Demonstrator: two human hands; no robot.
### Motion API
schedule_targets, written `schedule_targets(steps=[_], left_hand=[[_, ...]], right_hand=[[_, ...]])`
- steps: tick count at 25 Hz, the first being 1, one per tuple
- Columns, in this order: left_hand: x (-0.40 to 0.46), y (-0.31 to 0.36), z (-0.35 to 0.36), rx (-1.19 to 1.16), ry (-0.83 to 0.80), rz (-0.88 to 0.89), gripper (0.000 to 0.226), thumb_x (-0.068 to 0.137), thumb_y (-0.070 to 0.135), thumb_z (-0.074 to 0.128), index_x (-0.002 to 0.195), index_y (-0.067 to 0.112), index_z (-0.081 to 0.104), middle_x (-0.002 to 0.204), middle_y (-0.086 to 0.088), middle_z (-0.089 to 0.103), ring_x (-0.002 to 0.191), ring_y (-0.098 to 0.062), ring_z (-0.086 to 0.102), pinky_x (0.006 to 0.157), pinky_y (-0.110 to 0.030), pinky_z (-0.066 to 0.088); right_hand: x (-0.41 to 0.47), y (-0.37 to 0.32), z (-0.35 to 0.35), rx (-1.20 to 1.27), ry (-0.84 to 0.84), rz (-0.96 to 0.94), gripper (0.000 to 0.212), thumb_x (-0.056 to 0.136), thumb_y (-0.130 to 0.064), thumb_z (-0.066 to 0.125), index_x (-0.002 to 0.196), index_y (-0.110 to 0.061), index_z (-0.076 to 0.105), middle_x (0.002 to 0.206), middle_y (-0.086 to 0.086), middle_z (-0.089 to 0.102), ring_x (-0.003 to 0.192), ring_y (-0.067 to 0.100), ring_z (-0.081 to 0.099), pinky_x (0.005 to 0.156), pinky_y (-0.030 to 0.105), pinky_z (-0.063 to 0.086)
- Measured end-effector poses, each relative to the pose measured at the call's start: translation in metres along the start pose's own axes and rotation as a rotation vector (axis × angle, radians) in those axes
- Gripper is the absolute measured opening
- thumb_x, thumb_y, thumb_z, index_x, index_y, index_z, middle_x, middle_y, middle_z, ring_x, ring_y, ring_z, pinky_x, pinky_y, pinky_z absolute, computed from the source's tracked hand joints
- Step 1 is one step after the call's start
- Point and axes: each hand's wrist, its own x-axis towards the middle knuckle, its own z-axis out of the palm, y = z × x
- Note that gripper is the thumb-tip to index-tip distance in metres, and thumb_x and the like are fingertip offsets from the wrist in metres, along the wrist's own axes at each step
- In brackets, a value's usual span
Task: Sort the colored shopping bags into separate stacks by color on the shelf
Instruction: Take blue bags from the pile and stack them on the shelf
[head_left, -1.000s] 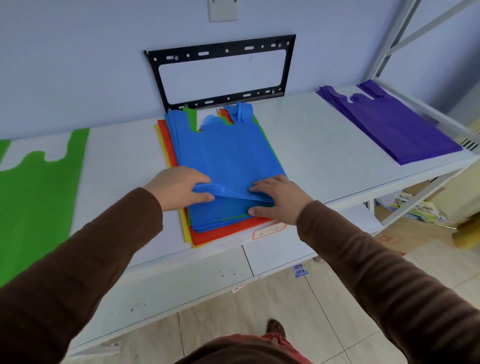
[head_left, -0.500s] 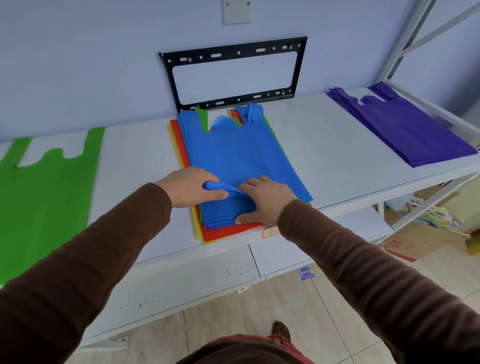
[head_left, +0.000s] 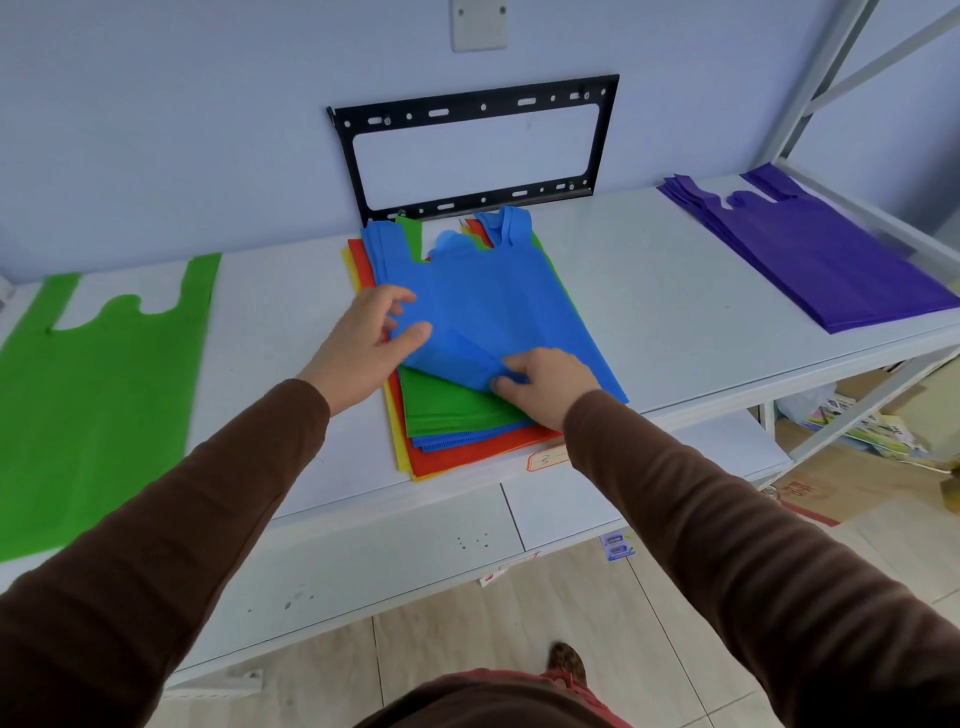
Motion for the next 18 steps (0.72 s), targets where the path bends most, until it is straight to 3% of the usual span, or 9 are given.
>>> schedule_targets(steps=[2,5,7,9,11,13,14,16,18], left_hand=[[0.003,0.003,-0.001,-0.198,0.105,-0.225,0.030,0.098,0.032,0.048,0.119,0.011,0.049,0.109,-0.011,0.061,0.089,-0.020,0.063,0.080,-0.033,0.053],[0.005,0.018,0.000,-0.738,-0.095,-0.599,0.042,0.100,0.042,0.046,0.131,0.017,0.034,0.108,-0.025,0.066,0.079,-0.030,0.072,0.069,-0.038,0.061],[0.009,0.027,0.006,-0.980,-0.260,-0.682,0.063,0.094,0.053,0.053,0.144,0.035,0.020,0.134,-0.025,0.054,0.093,-0.039,0.072,0.071,-0.043,0.062],[0.014,0.034,0.014,-1.044,-0.286,-0.655,0.084,0.096,0.030,0.059,0.154,0.040,-0.001,0.151,-0.016,0.039,0.102,-0.039,0.069,0.076,-0.044,0.061],[0.022,0.040,0.020,-1.095,-0.230,-0.652,0.075,0.098,-0.001,0.047,0.157,0.026,0.009,0.149,-0.014,0.043,0.103,-0.034,0.067,0.074,-0.037,0.062],[0.027,0.039,0.018,-1.297,-0.164,-0.704,0.055,0.098,-0.008,0.040,0.150,0.008,0.032,0.134,-0.021,0.054,0.096,-0.034,0.067,0.063,-0.032,0.062],[0.029,0.037,0.015,-1.404,-0.144,-0.724,0.048,0.098,-0.007,0.041,0.144,0.005,0.040,0.125,-0.023,0.058,0.092,-0.034,0.070,0.060,-0.029,0.061],[0.028,0.035,0.008,-1.506,-0.128,-0.753,0.041,0.098,-0.005,0.043,0.138,0.004,0.048,0.115,-0.025,0.063,0.086,-0.035,0.073,0.059,-0.027,0.060],[0.025,0.035,0.005,-1.442,-0.138,-0.758,0.042,0.098,-0.005,0.044,0.139,0.002,0.046,0.114,-0.024,0.063,0.082,-0.033,0.074,0.057,-0.025,0.059]], right_hand=[[0.005,0.003,-0.005,0.166,0.006,0.044,0.032,0.092,-0.041,0.053,0.074,-0.016,0.060,0.065,-0.001,0.054,0.065,0.020,0.053,0.063,0.032,0.043],[0.007,0.006,-0.012,0.338,0.014,0.048,0.035,0.094,-0.036,0.054,0.068,-0.013,0.053,0.062,0.003,0.046,0.057,0.019,0.046,0.059,0.032,0.038],[0.001,0.007,-0.012,0.299,-0.034,-0.063,0.032,0.096,-0.041,0.050,0.079,-0.017,0.063,0.073,0.006,0.062,0.069,0.021,0.059,0.069,0.036,0.049],[-0.007,0.009,-0.009,0.281,-0.023,-0.142,0.038,0.094,-0.054,0.047,0.105,-0.025,0.069,0.102,-0.002,0.071,0.096,0.013,0.064,0.088,0.032,0.050],[-0.012,0.019,-0.018,0.462,0.222,0.021,0.046,0.091,-0.061,0.045,0.111,-0.026,0.068,0.112,-0.005,0.068,0.105,0.010,0.061,0.092,0.028,0.046],[-0.015,0.043,-0.035,0.477,0.541,0.276,0.049,0.094,-0.057,0.038,0.103,-0.018,0.067,0.098,0.004,0.067,0.094,0.022,0.063,0.083,0.034,0.048],[-0.019,0.057,-0.043,0.452,0.590,0.379,0.051,0.096,-0.054,0.033,0.102,-0.014,0.064,0.093,0.009,0.066,0.089,0.029,0.062,0.079,0.037,0.049],[-0.025,0.072,-0.053,0.645,0.464,0.512,0.058,0.097,-0.058,0.026,0.113,-0.012,0.057,0.083,0.013,0.066,0.076,0.029,0.063,0.068,0.037,0.051],[-0.026,0.070,-0.059,1.028,0.162,0.581,0.062,0.093,-0.069,0.027,0.125,-0.020,0.047,0.085,0.014,0.071,0.068,0.026,0.067,0.058,0.031,0.054]])
